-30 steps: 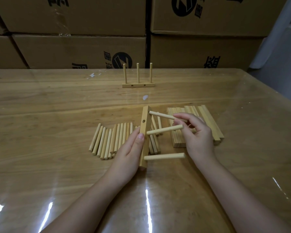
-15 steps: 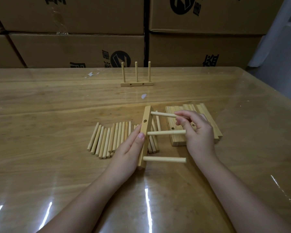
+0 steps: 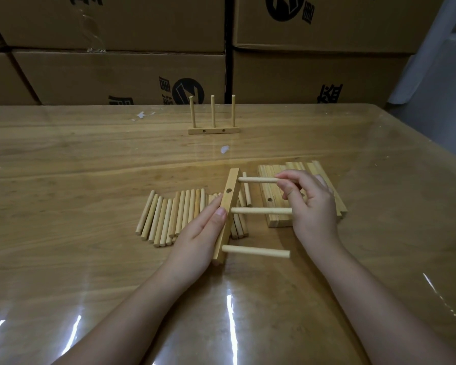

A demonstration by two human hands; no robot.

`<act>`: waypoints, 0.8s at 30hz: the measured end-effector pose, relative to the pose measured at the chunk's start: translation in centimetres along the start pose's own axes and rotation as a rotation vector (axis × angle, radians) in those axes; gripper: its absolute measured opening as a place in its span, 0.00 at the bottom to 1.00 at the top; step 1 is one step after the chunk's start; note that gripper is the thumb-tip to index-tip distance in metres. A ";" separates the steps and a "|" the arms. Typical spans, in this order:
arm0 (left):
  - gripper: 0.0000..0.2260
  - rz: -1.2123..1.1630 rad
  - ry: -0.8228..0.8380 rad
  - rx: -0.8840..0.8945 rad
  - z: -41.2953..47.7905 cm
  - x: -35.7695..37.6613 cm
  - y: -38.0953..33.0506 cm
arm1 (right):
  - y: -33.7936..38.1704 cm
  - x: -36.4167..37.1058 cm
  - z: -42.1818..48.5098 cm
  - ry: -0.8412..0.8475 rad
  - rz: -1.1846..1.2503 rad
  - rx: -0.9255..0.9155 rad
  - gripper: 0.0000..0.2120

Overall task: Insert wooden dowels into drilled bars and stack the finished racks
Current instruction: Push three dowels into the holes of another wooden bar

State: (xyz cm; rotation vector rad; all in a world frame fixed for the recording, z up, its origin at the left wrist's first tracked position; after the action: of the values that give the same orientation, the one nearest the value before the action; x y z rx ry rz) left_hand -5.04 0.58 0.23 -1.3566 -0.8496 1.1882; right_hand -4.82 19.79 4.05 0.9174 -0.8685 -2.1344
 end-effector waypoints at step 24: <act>0.13 0.026 0.047 0.003 -0.1 0.1 -0.2 | -0.4 0.7 -0.3 0.051 -0.060 0.045 0.13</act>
State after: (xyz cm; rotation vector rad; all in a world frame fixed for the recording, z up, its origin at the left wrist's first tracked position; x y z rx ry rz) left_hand -4.91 0.73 0.38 -1.3913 -0.7985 1.1721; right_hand -5.14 19.38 3.35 1.0280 -0.8771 -2.1405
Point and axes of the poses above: each hand's wrist, its own z-axis towards the middle knuckle, its own x-axis out of the palm, y = z × x, the point moved 4 cm from there along z, towards the middle knuckle, and after that the axes turned 5 degrees about x, right-handed, at the moved point
